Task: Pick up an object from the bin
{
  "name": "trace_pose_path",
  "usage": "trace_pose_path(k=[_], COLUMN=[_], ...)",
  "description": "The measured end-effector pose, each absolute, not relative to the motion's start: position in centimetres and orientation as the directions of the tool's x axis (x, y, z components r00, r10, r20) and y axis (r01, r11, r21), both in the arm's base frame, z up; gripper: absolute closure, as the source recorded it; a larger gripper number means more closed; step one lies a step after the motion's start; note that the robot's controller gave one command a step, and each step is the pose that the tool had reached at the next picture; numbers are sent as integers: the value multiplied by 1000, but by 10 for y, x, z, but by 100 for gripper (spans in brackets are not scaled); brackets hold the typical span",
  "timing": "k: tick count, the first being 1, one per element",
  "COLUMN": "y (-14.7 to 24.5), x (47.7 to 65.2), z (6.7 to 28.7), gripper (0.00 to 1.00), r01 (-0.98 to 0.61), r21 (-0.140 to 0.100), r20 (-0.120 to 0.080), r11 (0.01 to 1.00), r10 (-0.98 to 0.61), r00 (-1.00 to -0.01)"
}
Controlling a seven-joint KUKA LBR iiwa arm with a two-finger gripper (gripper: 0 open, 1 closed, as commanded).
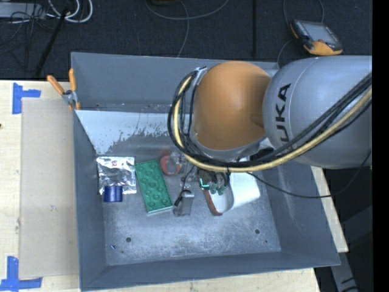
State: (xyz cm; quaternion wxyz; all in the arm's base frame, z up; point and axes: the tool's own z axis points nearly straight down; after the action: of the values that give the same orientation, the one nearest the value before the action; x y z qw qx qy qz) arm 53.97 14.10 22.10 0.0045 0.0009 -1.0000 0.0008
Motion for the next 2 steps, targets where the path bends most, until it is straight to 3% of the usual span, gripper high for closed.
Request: trace_pose_path(k=[1, 2], y=[194, 139], x=[546, 614], z=[170, 96], gripper=[0, 0], r01=[1, -419], r21=[0, -1], r20=[7, 2], r11=[1000, 908], r10=[1, -419], r00=[-1000, -908])
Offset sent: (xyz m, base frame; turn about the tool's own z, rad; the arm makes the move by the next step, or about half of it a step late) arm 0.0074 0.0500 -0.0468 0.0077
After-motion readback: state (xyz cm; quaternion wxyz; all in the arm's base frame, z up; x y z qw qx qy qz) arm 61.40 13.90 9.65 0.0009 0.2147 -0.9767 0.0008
